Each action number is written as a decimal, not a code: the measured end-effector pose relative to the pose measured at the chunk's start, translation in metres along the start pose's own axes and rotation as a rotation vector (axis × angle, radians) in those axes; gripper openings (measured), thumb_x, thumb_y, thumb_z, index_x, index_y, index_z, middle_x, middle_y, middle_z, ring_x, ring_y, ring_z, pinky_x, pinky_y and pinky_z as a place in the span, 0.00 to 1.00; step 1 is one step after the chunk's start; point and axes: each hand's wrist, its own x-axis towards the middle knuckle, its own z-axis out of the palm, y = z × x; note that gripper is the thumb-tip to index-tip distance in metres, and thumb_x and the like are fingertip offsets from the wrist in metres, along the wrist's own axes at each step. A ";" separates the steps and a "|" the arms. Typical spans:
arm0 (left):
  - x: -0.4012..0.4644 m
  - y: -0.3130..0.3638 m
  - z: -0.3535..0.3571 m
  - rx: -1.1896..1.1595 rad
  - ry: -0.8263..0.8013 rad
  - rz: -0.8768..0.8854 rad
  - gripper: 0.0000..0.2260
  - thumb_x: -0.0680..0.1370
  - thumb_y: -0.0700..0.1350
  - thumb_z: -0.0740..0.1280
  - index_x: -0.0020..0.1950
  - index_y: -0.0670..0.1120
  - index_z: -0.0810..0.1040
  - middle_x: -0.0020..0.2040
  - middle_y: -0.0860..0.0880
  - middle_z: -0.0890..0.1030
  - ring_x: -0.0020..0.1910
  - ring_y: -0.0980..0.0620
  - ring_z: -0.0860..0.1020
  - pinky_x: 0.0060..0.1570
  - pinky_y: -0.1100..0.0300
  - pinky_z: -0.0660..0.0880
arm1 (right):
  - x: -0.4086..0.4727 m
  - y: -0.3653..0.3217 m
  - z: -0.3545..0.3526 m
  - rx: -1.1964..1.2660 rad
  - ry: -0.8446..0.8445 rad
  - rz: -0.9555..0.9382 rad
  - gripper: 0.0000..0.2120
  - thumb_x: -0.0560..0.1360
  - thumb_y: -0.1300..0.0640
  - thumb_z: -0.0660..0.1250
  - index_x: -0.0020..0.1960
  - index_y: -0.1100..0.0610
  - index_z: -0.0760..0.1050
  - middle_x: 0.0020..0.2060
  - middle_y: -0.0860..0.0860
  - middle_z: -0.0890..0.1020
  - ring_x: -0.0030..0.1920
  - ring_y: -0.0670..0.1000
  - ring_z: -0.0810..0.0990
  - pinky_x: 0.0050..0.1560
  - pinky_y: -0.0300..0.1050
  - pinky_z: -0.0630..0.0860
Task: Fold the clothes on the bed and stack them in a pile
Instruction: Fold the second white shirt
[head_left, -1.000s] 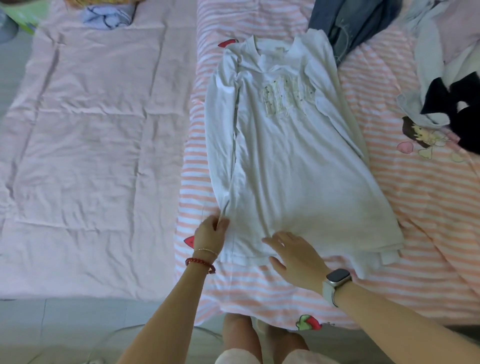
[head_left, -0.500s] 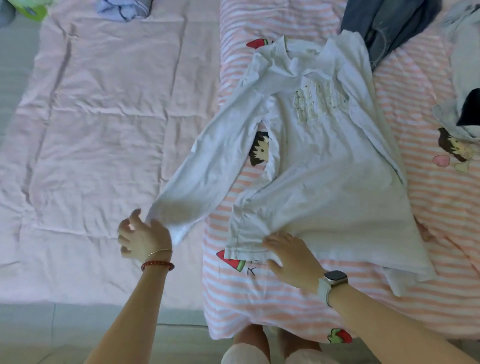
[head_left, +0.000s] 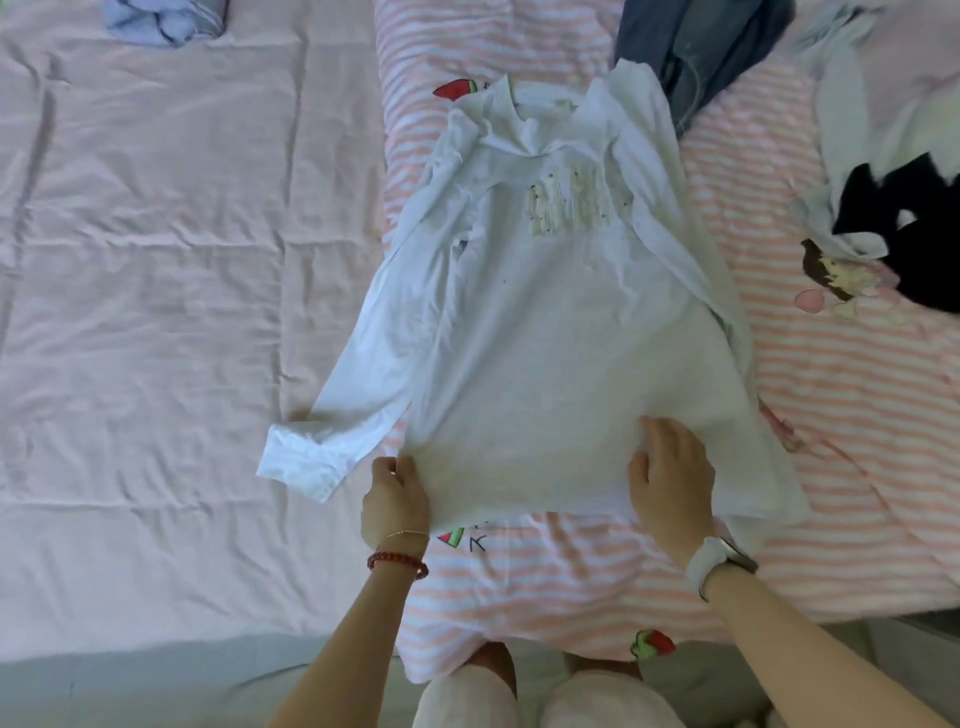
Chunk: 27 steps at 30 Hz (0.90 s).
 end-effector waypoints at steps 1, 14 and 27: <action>0.002 -0.004 -0.002 0.048 0.019 -0.001 0.11 0.81 0.48 0.56 0.55 0.42 0.71 0.49 0.42 0.78 0.48 0.40 0.75 0.42 0.54 0.67 | 0.000 0.009 -0.004 -0.004 0.019 0.031 0.18 0.73 0.67 0.63 0.63 0.65 0.72 0.61 0.64 0.73 0.62 0.66 0.70 0.57 0.60 0.69; -0.104 0.096 0.118 0.332 -0.312 0.856 0.19 0.79 0.46 0.59 0.71 0.48 0.65 0.71 0.49 0.64 0.68 0.48 0.65 0.62 0.54 0.67 | 0.050 0.119 -0.038 0.515 -0.036 0.467 0.16 0.77 0.61 0.60 0.64 0.56 0.74 0.51 0.56 0.78 0.52 0.57 0.75 0.51 0.48 0.69; -0.170 0.231 0.239 0.407 -0.149 0.845 0.21 0.78 0.50 0.62 0.71 0.49 0.65 0.72 0.48 0.63 0.71 0.47 0.59 0.66 0.50 0.60 | 0.178 0.273 -0.218 0.525 0.405 0.239 0.10 0.76 0.53 0.60 0.49 0.60 0.72 0.36 0.51 0.74 0.38 0.54 0.71 0.37 0.49 0.66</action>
